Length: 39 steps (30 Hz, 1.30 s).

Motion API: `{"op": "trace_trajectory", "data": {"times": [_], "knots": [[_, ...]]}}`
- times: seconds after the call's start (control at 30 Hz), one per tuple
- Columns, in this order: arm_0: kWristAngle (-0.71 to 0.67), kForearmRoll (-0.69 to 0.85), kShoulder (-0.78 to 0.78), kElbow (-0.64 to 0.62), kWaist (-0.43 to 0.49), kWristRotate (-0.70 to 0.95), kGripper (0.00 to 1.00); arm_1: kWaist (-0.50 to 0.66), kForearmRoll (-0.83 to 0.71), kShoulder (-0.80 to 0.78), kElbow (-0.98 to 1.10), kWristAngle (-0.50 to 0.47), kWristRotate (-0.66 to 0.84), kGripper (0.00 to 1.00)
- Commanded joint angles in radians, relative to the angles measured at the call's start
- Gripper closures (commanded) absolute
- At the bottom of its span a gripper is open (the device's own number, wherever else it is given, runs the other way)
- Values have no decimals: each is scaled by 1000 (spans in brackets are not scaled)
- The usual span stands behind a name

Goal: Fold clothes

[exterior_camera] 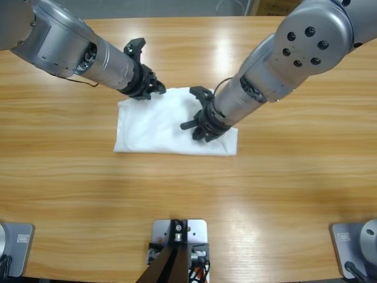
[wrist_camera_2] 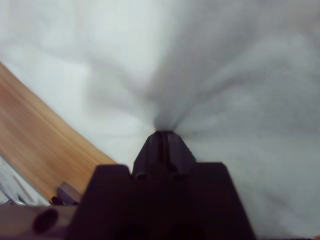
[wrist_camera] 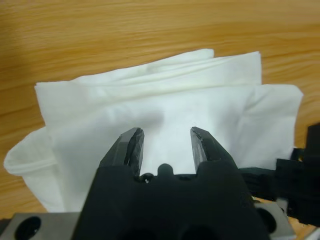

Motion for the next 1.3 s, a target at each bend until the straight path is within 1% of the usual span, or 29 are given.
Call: {"op": "trace_trajectory", "data": {"times": [0.03,0.1,0.2,0.37,0.57,0.73,0.8,0.9,0.97,1.0,1.07,1.1,1.13,1.17,1.2,1.23,1.27,1.3], "knots": [[-90,94,-31,44,4,-1,1000,9,-12,108,71,3,11,1000],[-122,97,-6,58,4,1,1000,9,-17,109,73,3,12,1000],[-130,77,45,62,21,8,1000,9,-17,104,78,3,11,1000],[-129,65,118,46,105,24,1000,9,-24,93,100,3,11,1000],[-90,60,92,77,188,64,1000,9,-25,100,100,3,12,1000],[-78,-36,92,136,206,29,1000,9,-20,81,114,3,12,1000],[-78,-62,71,172,228,25,1000,9,-19,70,124,2,12,1000],[-46,-63,-37,222,268,38,1000,9,-19,46,137,-11,12,1000],[-34,-62,-122,274,321,51,1000,9,-19,23,140,-26,12,1000],[-34,-63,-162,296,344,58,988,9,-19,8,140,-36,12,1000],[-34,-63,-244,319,363,74,623,9,-15,-31,135,-49,7,1000],[-37,-63,-282,322,360,93,512,9,-7,-56,131,-56,-5,850],[-42,-63,-319,323,352,112,424,12,11,-82,127,-66,-9,196],[-46,-61,-351,323,340,118,346,16,41,-114,112,-83,-8,9],[-46,-59,-376,324,324,124,331,24,86,-150,88,-111,-8,0],[-57,-61,-395,324,301,141,247,33,143,-184,57,-143,-1,0],[-76,-64,-402,319,272,178,65,44,206,-218,21,-174,8,0],[-85,-62,-408,319,246,196,11,56,255,-255,-7,-196,13,0]]}}
